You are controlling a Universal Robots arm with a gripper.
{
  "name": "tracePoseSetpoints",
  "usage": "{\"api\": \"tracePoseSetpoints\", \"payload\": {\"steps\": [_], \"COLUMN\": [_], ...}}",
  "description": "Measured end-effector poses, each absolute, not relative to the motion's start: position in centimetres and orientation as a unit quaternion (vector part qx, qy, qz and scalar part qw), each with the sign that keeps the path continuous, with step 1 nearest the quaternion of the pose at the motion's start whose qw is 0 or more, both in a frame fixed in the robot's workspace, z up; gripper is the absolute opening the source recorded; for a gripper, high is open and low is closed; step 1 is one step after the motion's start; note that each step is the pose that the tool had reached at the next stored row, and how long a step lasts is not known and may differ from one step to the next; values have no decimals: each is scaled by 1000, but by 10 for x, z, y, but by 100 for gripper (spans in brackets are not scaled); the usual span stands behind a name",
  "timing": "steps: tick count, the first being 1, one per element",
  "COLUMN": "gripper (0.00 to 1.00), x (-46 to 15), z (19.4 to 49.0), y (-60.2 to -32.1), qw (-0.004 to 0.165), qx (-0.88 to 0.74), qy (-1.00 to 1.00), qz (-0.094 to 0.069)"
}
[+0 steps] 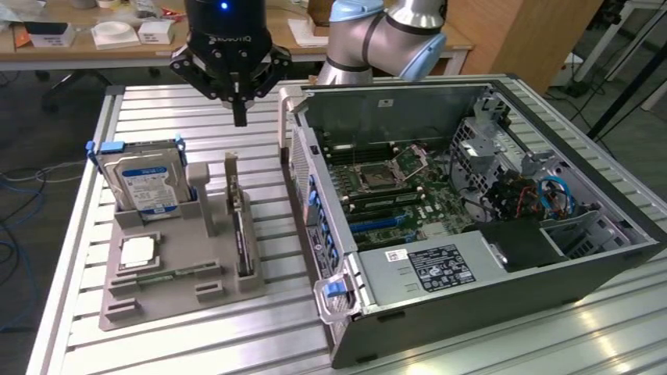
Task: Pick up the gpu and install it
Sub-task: 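Reach for the gpu, then pick up the gpu and move the gpu toward the slot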
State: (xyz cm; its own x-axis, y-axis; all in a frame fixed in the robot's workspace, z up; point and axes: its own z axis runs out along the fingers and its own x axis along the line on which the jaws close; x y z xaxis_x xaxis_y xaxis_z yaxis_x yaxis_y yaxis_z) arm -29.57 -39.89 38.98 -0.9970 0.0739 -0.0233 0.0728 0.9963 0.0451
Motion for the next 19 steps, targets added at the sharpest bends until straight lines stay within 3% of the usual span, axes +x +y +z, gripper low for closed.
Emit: {"api": "tracePoseSetpoints", "payload": {"steps": [19], "gripper": [11], "x": [-313], "z": [389], "y": [-399], "qw": [12], "qx": [36], "qy": [999], "qz": [22]}}
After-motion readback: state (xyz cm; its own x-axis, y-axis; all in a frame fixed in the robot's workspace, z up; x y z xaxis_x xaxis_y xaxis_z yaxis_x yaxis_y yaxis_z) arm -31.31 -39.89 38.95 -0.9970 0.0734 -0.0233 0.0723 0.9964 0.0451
